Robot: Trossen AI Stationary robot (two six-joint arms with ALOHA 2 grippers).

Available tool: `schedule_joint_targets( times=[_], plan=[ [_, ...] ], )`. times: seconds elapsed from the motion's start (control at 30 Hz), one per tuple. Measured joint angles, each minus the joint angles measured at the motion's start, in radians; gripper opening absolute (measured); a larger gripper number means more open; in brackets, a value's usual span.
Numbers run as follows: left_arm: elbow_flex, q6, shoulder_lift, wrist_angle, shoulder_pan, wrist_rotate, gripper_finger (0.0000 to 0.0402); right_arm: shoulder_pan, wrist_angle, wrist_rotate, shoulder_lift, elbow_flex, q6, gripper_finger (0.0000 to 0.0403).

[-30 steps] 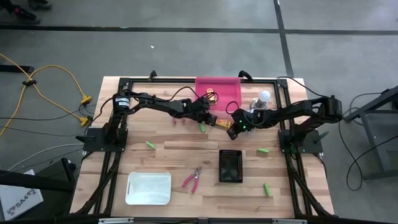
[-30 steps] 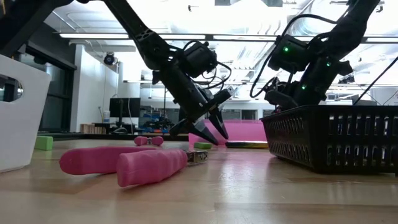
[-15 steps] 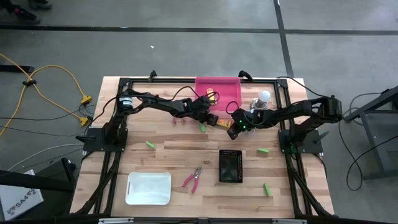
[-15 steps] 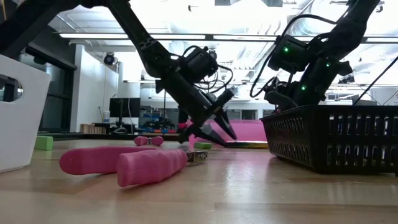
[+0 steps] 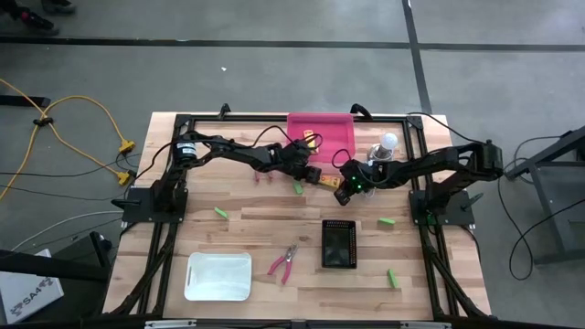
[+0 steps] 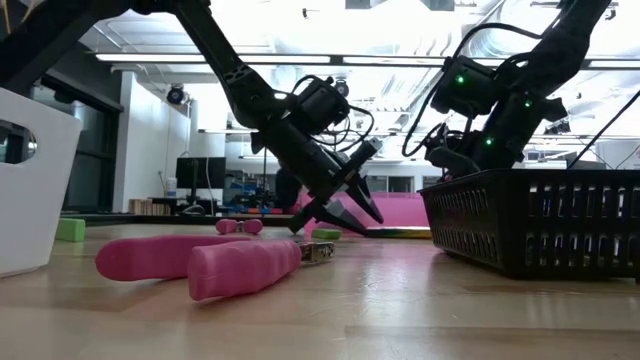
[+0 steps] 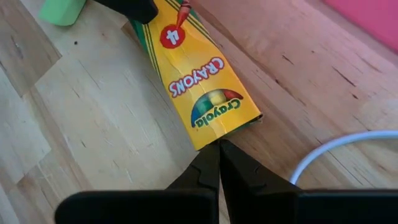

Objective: Pick & Place School Supplies
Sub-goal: Put the yellow crayon box into the pink bin

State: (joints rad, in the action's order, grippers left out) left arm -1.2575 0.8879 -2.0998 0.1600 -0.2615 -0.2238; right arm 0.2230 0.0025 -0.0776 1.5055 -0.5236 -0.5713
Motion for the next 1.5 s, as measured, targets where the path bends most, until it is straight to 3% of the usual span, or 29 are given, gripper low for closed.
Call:
schedule_joint_targets(
  times=[0.87,1.2,1.5],
  plan=[
    [-0.002,0.012,0.005,-0.067,0.005,-0.049,0.0136,0.0,-0.031,0.001,-0.001,-0.002,-0.008,0.0002],
    [0.002,0.0,0.005,-0.029,0.008,-0.125,0.0136,0.0,-0.03,0.002,-0.001,-0.002,-0.004,0.0002],
    [0.006,-0.019,0.024,-0.023,0.031,-0.132,0.0136,0.0,-0.032,0.005,-0.001,-0.001,-0.004,0.0002]
  ],
)
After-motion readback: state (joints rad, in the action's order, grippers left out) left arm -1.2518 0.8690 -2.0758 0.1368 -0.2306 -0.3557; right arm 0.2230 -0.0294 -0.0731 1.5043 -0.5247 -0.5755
